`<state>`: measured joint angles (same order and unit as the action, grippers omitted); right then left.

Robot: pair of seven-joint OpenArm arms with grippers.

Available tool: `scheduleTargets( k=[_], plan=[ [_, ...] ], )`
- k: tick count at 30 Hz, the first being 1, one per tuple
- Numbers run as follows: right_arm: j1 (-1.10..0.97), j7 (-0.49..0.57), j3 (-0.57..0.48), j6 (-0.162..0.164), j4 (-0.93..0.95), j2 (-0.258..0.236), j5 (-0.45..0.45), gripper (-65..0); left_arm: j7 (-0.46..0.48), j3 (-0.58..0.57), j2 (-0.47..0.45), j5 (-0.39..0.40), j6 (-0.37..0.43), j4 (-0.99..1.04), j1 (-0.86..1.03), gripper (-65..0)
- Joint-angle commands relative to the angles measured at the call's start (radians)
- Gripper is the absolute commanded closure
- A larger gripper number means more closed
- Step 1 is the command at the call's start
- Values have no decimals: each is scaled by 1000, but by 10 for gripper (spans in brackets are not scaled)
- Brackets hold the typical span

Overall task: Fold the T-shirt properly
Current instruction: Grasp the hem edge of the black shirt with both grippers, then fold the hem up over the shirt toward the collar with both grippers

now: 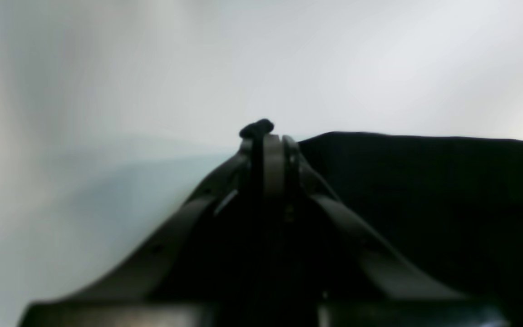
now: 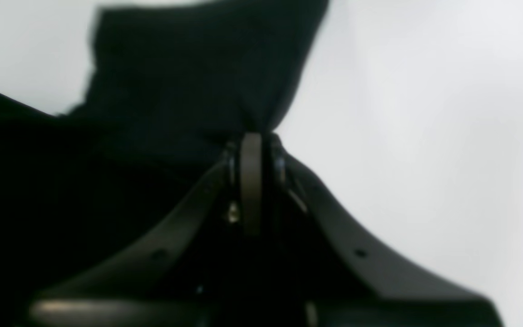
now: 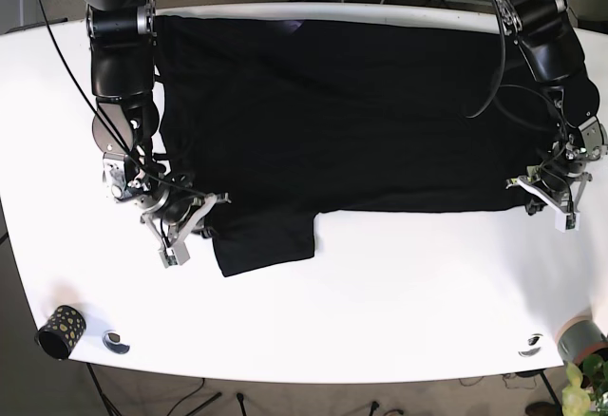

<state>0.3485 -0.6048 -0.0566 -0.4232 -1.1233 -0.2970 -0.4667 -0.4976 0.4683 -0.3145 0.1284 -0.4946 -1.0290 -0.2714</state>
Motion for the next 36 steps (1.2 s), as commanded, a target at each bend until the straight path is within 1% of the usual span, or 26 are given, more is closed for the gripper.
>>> scheduleTargets(
  k=[1, 3, 5, 8, 13, 17, 22, 27, 29, 32, 36],
  plan=[
    [-2, 19, 5, -6, -88, -15, -13, 0, -16, 50, -16, 9, 4, -90, 4, 0],
    [-35, 18, 5, -4, -146, -29, -13, 0, -49, 85, 16, 9, 3, -149, 22, 0],
    [-61, 6, 5, -4, -196, -47, -17, 0, -80, 109, 25, 9, 3, -202, 37, 0],
    [-101, -54, 11, -4, -280, -64, -22, 0, -126, 139, 28, 9, 3, -293, 74, 0],
    [-197, -134, 113, -4, -433, -55, -22, 0, -160, 145, 41, 9, 3, -399, 146, 0],
    [-274, -162, 139, -4, -533, -55, -22, 0, -191, 169, 53, 9, 3, -511, 214, 0],
    [-375, -168, 176, -4, -616, -55, -22, 0, -232, 215, 91, 10, 0, -601, 261, 0],
    [-487, -168, 214, -4, -700, -55, -22, 0, -267, 260, 123, 3, -86, -672, 326, 0],
    [-526, -168, 215, -4, -739, -55, -22, 0, -284, 274, 128, 3, -100, -681, 347, 0],
    [-586, -168, 237, -4, -782, -55, -22, 0, -306, 294, 130, 6, -103, -690, 381, 0],
    [-668, -168, 249, -4, -817, -54, -22, 0, -307, 301, 130, 6, -103, -684, 423, 0]
  ],
)
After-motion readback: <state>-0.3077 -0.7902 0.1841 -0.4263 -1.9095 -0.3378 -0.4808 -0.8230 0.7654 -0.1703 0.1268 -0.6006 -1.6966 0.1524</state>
